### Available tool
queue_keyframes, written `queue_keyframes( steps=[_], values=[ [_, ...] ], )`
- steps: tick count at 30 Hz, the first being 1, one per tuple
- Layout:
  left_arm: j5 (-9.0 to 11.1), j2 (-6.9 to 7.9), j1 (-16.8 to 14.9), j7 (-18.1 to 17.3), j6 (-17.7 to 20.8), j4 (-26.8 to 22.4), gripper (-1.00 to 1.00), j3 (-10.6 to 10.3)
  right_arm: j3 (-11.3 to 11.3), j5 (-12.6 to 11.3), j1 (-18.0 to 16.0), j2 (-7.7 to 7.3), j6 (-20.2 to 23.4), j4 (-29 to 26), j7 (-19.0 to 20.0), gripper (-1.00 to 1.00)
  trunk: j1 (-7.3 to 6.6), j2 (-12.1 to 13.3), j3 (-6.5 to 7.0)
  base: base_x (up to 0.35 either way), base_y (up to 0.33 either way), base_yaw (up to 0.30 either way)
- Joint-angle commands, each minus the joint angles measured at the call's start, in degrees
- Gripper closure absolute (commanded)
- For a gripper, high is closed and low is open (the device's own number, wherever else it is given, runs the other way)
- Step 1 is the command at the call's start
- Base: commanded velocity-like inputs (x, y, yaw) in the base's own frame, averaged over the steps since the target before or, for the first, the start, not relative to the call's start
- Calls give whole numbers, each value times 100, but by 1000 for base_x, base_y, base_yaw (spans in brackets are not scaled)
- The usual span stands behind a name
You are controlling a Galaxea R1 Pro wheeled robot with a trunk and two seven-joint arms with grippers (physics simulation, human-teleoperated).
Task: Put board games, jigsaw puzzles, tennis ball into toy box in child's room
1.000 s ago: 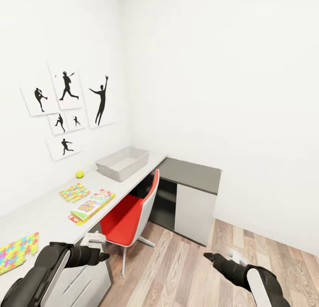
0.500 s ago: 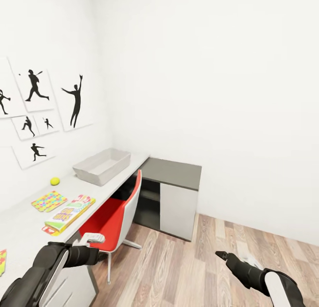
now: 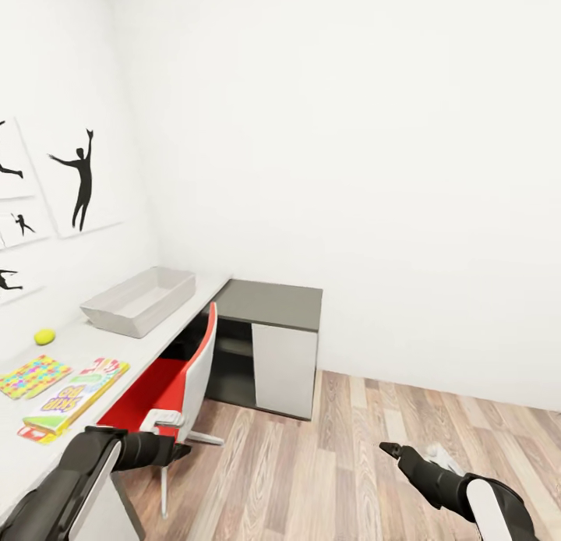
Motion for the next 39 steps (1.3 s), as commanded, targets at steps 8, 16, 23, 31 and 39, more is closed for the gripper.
queue_keyframes(
  steps=[8, 16, 23, 31, 39],
  values=[
    [1, -14, -4, -7, -23, -6, -100, -89, 9, 9, -4, 25, 13, 4, 10, -100, 1, -7, -9, 0, 0, -280],
    [4, 3, -4, -18, -88, -6, -100, -187, 107, 48, -4, 91, -9, -28, 10, -100, 1, -7, -9, 0, 0, -280],
    [2, -1, -4, -20, -100, -6, -100, -209, 196, 51, -9, 92, -13, -54, 6, -100, 1, -7, -9, 0, 0, -280],
    [6, 6, 2, -25, -122, -6, -100, -211, 393, 68, -9, 117, -54, -80, 10, -100, 1, -7, -9, 0, 0, -280],
    [3, 10, 5, -28, -136, -7, -100, -202, 1290, 101, -12, 117, -279, -330, -42, -100, 1, -7, -9, 0, 0, -280]
  ],
)
